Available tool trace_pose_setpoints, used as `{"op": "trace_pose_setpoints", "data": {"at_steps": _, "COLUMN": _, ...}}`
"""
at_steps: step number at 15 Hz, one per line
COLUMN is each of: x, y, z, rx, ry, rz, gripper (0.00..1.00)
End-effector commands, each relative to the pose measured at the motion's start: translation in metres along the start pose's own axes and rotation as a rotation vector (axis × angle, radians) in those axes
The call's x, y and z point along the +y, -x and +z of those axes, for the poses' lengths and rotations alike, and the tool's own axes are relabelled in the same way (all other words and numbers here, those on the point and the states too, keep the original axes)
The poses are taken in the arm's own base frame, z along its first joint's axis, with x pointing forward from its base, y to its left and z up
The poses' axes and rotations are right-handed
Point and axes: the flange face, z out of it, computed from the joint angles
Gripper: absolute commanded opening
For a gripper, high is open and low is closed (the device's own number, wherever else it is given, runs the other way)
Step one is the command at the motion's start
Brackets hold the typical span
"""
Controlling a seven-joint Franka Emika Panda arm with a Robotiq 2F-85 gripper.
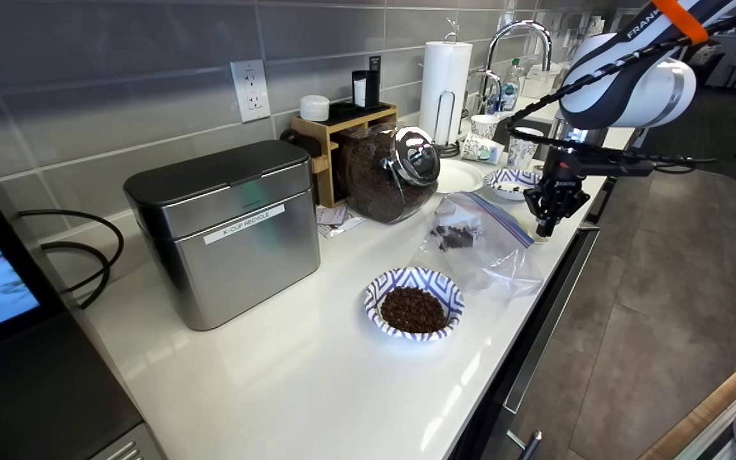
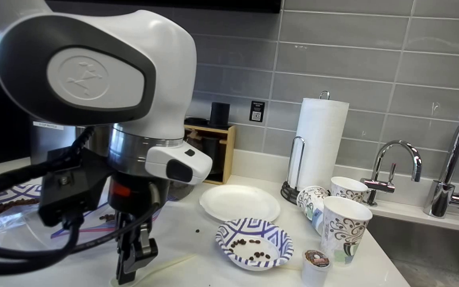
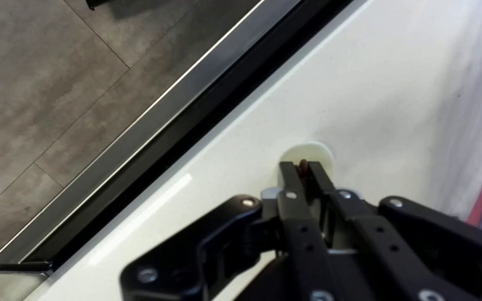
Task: Remove the white spoon from the bowl and place it on the countertop, get some of the contents from the clear plastic and place them on the white spoon.
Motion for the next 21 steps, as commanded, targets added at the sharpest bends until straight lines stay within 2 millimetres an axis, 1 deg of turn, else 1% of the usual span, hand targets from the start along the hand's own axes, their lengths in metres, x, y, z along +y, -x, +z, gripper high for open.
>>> {"op": "trace_pose_setpoints", "data": {"at_steps": 1, "x": -0.0056, "y": -0.001, "z": 0.0039, "rx": 0.019, "ry": 0.009, "rz": 0.004, "gripper": 0.03}}
{"op": "trace_pose_setpoints", "data": {"at_steps": 6, "x": -0.0093, "y": -0.0003, "z": 0.0055, "rx": 0.019, "ry": 0.009, "rz": 0.003, "gripper": 0.03}}
{"op": "trace_pose_setpoints", "data": {"at_steps": 15, "x": -0.0101, "y": -0.0037, "z": 0.0076, "rx": 0.044, "ry": 0.011, "rz": 0.02, "gripper": 0.03}}
{"op": "trace_pose_setpoints", "data": {"at_steps": 21, "x": -0.0113, "y": -0.003, "z": 0.0114, "rx": 0.03, "ry": 0.015, "rz": 0.01, "gripper": 0.03}}
